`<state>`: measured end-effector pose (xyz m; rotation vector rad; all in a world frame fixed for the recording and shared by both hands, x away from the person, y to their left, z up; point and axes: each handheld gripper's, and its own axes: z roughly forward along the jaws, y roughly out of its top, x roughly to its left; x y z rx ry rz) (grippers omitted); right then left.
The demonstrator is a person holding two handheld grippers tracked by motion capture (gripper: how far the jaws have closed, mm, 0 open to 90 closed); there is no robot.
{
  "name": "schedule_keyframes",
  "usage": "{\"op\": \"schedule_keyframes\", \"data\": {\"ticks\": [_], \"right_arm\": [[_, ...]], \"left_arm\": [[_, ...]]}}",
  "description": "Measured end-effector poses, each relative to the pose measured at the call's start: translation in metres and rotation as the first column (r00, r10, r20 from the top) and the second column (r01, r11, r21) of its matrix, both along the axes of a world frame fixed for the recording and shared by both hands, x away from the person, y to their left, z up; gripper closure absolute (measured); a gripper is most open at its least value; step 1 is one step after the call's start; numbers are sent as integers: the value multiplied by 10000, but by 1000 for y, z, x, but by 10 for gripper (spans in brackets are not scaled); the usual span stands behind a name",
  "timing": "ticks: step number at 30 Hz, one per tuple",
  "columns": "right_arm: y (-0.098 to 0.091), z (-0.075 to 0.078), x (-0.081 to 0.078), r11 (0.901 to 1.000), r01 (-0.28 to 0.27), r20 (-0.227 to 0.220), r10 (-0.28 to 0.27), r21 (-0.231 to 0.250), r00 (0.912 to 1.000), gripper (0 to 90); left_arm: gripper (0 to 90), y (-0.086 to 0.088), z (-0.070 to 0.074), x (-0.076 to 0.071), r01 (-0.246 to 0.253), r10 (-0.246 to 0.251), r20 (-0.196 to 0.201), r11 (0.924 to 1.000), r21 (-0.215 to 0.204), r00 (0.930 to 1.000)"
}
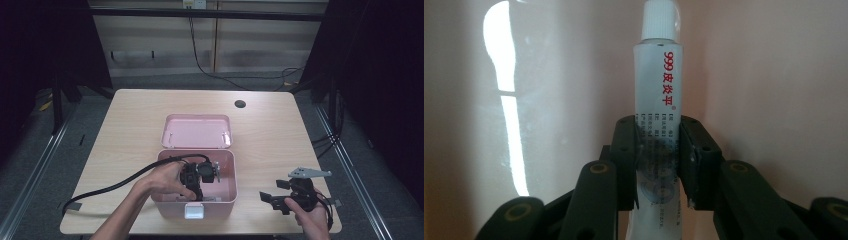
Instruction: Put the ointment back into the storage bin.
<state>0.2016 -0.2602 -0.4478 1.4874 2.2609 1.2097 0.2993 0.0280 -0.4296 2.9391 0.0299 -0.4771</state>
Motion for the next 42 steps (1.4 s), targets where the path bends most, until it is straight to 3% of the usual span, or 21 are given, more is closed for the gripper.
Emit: {"op": "schedule_keyframes", "data": {"ticks": [5, 14, 27, 36, 39, 42], "right_arm": [[0, 0, 0, 10000, 48, -23, -48, -2, 10000, 162], [-1, 0, 0, 9999, 123, 19, -123, 3, 9999, 163], [0, 0, 0, 9999, 117, 17, -117, -61, 9999, 163], [-1, 0, 0, 9999, 102, 32, -102, -47, 9999, 163], [-1, 0, 0, 9999, 111, 9, -111, -57, 9999, 162], [0, 0, 0, 9999, 105, 13, -105, -61, 9999, 162]], "left_arm": [[711, 0, -1, 2, -67, 67, -66, 10000, -29, 10000], [710, -1, -6, 1, -36, 44, -215, 9993, 374, 9998], [709, -2, -9, -1, 82, -75, -99, 9976, 686, 9999], [706, -5, -16, -1, 118, -106, -159, 9973, 727, 9998], [702, -4, -13, -2, 233, -212, -348, 9979, 605, 9992], [703, -3, -11, -2, 218, -203, -291, 9983, 542, 9994]]}}
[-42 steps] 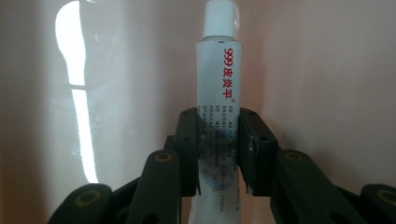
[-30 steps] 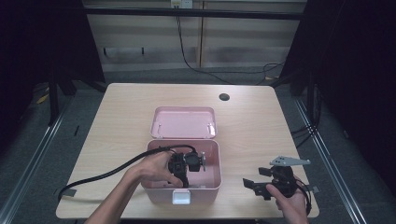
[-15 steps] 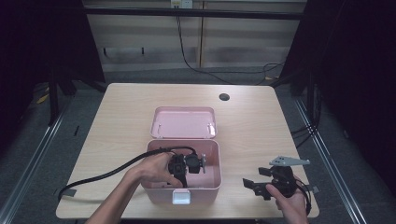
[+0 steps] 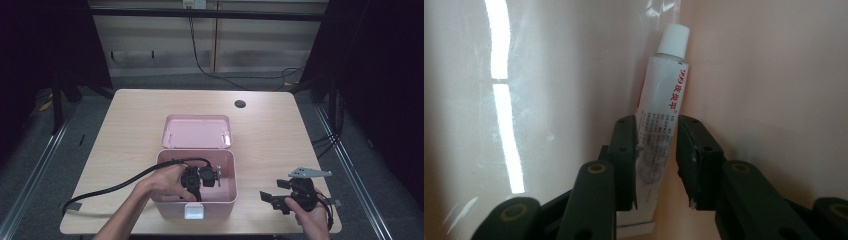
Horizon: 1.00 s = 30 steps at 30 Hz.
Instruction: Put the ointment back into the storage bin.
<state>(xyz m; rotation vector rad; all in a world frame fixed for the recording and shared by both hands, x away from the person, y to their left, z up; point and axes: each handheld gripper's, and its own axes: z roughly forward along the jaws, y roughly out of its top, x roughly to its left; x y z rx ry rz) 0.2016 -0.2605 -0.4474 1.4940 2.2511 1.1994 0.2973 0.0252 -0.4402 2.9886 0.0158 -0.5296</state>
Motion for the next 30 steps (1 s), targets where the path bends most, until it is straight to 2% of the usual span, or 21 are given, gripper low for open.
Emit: {"op": "schedule_keyframes", "data": {"ticks": [5, 9, 21, 28, 30], "right_arm": [[0, 0, 0, 10000, 5, -1, -5, -6, 10000, 163], [0, 0, 0, 10000, 13, -11, -13, -7, 10000, 162], [0, 0, 0, 10000, -2, -17, 2, -11, 10000, 163], [0, 0, 0, 10000, 2, -6, -2, -5, 10000, 163], [0, 0, 0, 10000, 1, -25, -1, -9, 10000, 162]], "left_arm": [[685, 2, 1, 2, -144, 145, 59, 9998, -146, 9999], [678, 7, 4, 4, -495, 503, 181, 9979, -417, 9986], [674, 16, 27, 5, -838, 922, 594, 9879, -1304, 9940], [652, 23, 44, 3, -1209, 1402, 1093, 9785, -1668, 9841], [637, 27, 50, 1, -1257, 1468, 1269, 9789, -1612, 9810]]}}
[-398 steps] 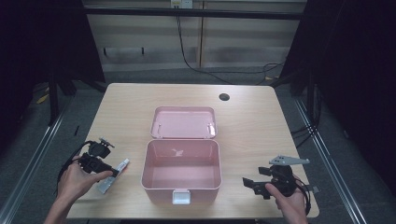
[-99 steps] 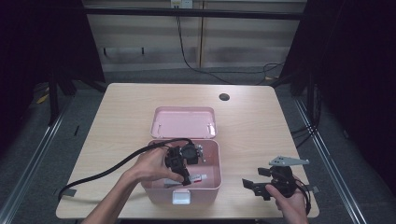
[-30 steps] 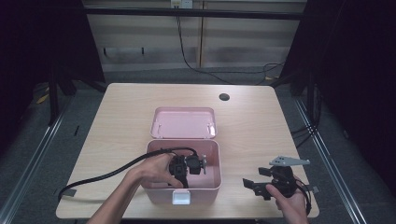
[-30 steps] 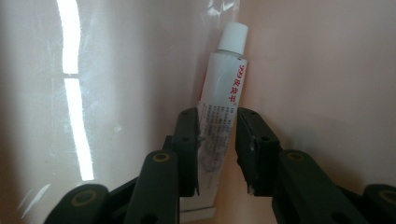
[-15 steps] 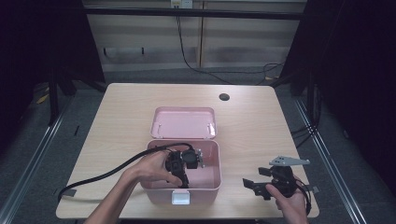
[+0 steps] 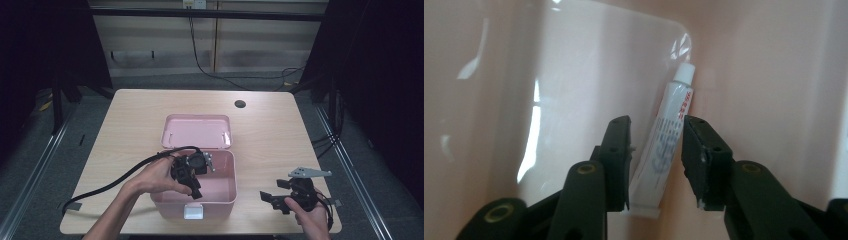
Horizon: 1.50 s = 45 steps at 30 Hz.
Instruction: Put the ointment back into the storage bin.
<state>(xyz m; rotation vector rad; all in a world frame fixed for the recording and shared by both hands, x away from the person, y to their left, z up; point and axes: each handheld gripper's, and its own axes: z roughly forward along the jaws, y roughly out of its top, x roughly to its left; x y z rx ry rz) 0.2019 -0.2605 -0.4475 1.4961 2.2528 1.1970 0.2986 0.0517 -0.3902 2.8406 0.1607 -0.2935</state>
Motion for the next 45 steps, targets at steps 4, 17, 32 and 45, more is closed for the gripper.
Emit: {"op": "schedule_keyframes", "data": {"ticks": [4, 17, 32, 45], "right_arm": [[0, 0, 0, 10000, 4, 2, -4, -7, 10000, 158], [0, 0, 0, 10000, 30, -28, -30, 14, 10000, 154], [0, 0, 1, 10000, 1, -18, -1, 10, 10000, 154], [0, 0, 1, 10000, 45, -25, -45, -10, 10000, 154]], "left_arm": [[583, 7, 11, -3, -320, 327, 310, 9992, -225, 9990], [525, 20, 30, -7, -695, 730, 498, 9952, -686, 9961], [499, 42, 54, -13, -649, 740, 1058, 9941, -873, 9916], [510, 55, 63, -20, -244, 303, 1058, 9981, -566, 9939]]}}
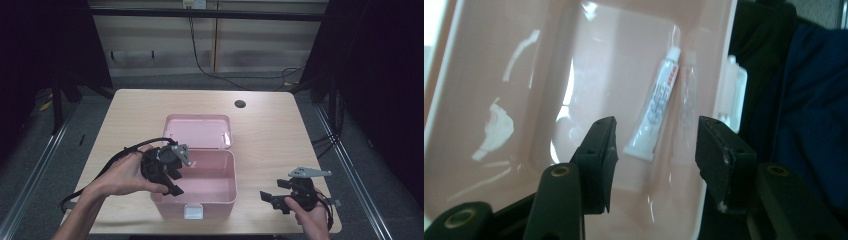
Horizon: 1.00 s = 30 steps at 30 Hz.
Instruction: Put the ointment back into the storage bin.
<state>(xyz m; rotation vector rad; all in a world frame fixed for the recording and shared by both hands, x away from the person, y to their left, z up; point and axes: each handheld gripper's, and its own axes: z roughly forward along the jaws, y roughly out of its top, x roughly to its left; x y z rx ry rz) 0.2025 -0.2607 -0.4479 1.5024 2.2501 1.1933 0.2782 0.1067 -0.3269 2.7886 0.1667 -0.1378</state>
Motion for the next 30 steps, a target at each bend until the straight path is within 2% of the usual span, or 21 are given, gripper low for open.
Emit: {"op": "schedule_keyframes", "data": {"ticks": [4, 6, 14, 19, 23, 25, 30], "right_arm": [[0, 0, 0, 10000, -7, -1, 7, 13, 10000, 154], [0, 0, 0, 10000, 10, 0, -10, -3, 10000, 154], [0, 0, 0, 10000, 6, -11, -6, -6, 10000, 154], [0, 0, 0, 10000, 22, 1, -22, -11, 10000, 154], [0, 0, 0, 10000, 37, 1, -37, -25, 10000, 154], [0, 0, 0, 10000, 37, 4, -37, -25, 10000, 154], [0, 0, 0, 10000, 39, -7, -39, -12, 10000, 154]], "left_arm": [[503, 8, 2, 0, -198, 198, 24, 9998, -90, 9998], [498, 10, 1, 1, -270, 270, 87, 9996, 8, 9996], [456, 35, 4, 3, -975, 983, 212, 9946, -364, 9949], [447, 49, 7, 1, -1107, 1125, 320, 9924, -544, 9931], [439, 64, 5, 2, -1332, 1360, 328, 9883, -748, 9902], [434, 74, 5, 4, -1535, 1573, 297, 9828, -1026, 9871], [422, 92, 0, 4, -1958, 2002, 188, 9709, -1382, 9796]]}}
